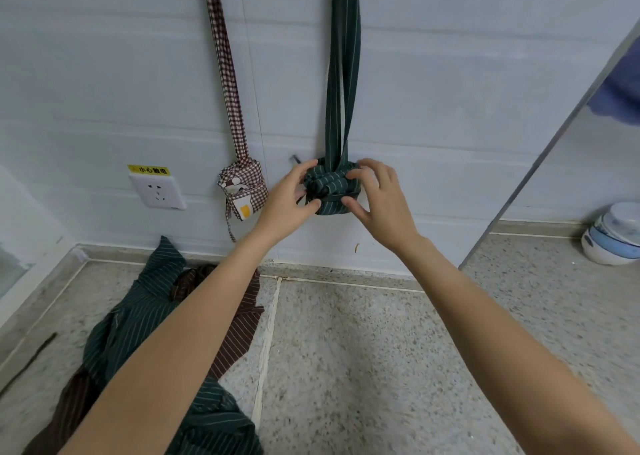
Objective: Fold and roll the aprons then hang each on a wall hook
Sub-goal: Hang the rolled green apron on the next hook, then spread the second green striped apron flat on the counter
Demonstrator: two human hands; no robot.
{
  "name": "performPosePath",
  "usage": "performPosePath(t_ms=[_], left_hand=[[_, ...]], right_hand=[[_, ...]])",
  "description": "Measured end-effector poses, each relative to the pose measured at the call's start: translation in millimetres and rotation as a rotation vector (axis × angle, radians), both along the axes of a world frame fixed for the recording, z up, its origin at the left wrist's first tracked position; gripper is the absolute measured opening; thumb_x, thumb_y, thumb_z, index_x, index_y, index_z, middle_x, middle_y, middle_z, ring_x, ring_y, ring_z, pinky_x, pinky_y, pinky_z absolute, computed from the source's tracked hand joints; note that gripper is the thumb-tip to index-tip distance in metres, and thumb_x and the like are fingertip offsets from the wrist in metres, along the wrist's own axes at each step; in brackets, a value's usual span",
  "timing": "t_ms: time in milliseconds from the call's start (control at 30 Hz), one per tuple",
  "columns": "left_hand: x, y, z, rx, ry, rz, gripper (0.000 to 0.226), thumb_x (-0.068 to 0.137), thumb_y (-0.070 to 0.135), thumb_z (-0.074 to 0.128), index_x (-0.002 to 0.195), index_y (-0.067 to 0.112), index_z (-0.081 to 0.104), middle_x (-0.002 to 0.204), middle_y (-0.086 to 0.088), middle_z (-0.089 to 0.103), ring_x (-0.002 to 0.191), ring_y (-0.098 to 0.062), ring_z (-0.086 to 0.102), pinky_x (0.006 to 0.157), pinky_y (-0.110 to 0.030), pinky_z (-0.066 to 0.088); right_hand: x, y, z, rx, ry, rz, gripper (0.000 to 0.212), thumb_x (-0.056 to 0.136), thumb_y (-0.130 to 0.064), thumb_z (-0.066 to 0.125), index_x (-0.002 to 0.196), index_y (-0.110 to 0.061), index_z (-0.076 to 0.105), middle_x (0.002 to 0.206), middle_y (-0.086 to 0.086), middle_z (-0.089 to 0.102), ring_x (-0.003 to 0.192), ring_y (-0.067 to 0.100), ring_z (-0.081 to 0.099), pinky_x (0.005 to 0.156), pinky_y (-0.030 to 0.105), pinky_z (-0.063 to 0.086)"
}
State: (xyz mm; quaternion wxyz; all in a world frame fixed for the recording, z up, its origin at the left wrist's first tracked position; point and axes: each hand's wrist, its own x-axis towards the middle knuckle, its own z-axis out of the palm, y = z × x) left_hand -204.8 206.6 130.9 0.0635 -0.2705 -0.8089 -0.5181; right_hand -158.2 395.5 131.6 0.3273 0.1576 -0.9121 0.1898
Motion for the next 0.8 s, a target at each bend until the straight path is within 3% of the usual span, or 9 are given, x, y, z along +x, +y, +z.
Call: performPosePath(t_ms=[33, 100, 167, 333, 467, 633, 700, 800], left_hand=[[4.4, 1.5, 0.6, 0.019, -0.042, 0.014, 0.057, 0.087, 0.007, 0.062, 0.138, 0.016, 0.039, 0.134, 0.003, 0.046, 0.119, 0.004, 0.039, 0.094, -0.006, 0.037], [13.7, 5.8, 2.3, 0.007, -0.078, 0.055, 0.051, 0.093, 0.016, 0.055, 0.141, 0.020, 0.038, 0.140, -0.002, 0.045, 0.125, -0.005, 0.041, 0.101, -0.018, 0.039], [18.1, 12.4, 6.4, -0.057, -0.019, 0.109, 0.047, 0.096, 0.017, 0.048, 0.142, 0.021, 0.036, 0.142, -0.005, 0.045, 0.128, -0.016, 0.044, 0.105, -0.031, 0.039], [20.6, 19.8, 15.0, -0.167, -0.130, 0.230, 0.049, 0.098, 0.012, 0.042, 0.145, 0.020, 0.032, 0.140, -0.010, 0.047, 0.126, -0.022, 0.046, 0.098, -0.024, 0.037], [48.3, 5.5, 9.6, -0.154, -0.081, 0.284, 0.051, 0.095, 0.006, 0.045, 0.144, 0.015, 0.033, 0.146, -0.006, 0.039, 0.134, -0.017, 0.034, 0.107, -0.023, 0.026], [116.2, -38.3, -1.0, -0.074, 0.035, 0.409, 0.027, 0.095, 0.015, 0.050, 0.120, 0.017, 0.059, 0.115, 0.007, 0.064, 0.106, -0.004, 0.056, 0.092, -0.021, 0.043], [152.8, -67.8, -18.0, -0.083, 0.073, 0.499, 0.022, 0.095, 0.021, 0.051, 0.113, 0.018, 0.063, 0.099, 0.013, 0.068, 0.091, 0.000, 0.061, 0.083, -0.017, 0.048], [199.7, -125.5, -62.8, -0.221, 0.101, 0.657, 0.016, 0.094, 0.024, 0.053, 0.106, 0.021, 0.065, 0.085, 0.014, 0.070, 0.079, 0.002, 0.063, 0.071, -0.023, 0.054]], right_hand=[[2.1, 1.2, -1.1, -0.043, -0.024, 0.014, 0.033, 0.089, -0.022, 0.062, 0.117, -0.008, 0.051, 0.138, 0.011, 0.042, 0.122, 0.026, 0.043, 0.097, 0.028, 0.039], [8.3, 1.3, -4.4, -0.110, -0.078, 0.033, 0.029, 0.090, -0.015, 0.060, 0.115, -0.006, 0.051, 0.139, 0.007, 0.044, 0.118, 0.022, 0.049, 0.087, 0.023, 0.042], [12.2, 0.2, -7.3, -0.134, -0.108, 0.022, 0.027, 0.090, -0.012, 0.059, 0.114, -0.004, 0.052, 0.131, 0.007, 0.050, 0.104, 0.022, 0.056, 0.078, 0.031, 0.049], [16.1, 1.5, 6.4, -0.101, -0.194, 0.034, 0.039, 0.090, -0.015, 0.058, 0.126, -0.002, 0.048, 0.140, 0.009, 0.043, 0.124, 0.026, 0.044, 0.099, 0.030, 0.036], [32.4, -0.4, 15.3, -0.053, -0.127, 0.087, 0.039, 0.089, -0.013, 0.058, 0.127, -0.005, 0.052, 0.141, 0.011, 0.044, 0.131, 0.028, 0.038, 0.109, 0.039, 0.030], [67.6, -29.5, 13.0, -0.151, -0.020, 0.235, 0.021, 0.092, -0.018, 0.052, 0.108, -0.013, 0.062, 0.107, 0.001, 0.065, 0.104, 0.020, 0.053, 0.092, 0.032, 0.037], [82.8, -50.8, 1.3, -0.177, -0.109, 0.329, 0.018, 0.093, -0.020, 0.050, 0.104, -0.015, 0.063, 0.092, -0.002, 0.068, 0.088, 0.014, 0.057, 0.079, 0.026, 0.039], [93.6, -92.2, -31.7, -0.091, -0.352, 0.457, 0.020, 0.094, -0.025, 0.048, 0.103, -0.019, 0.063, 0.085, 0.000, 0.069, 0.079, 0.017, 0.062, 0.070, 0.035, 0.049]])
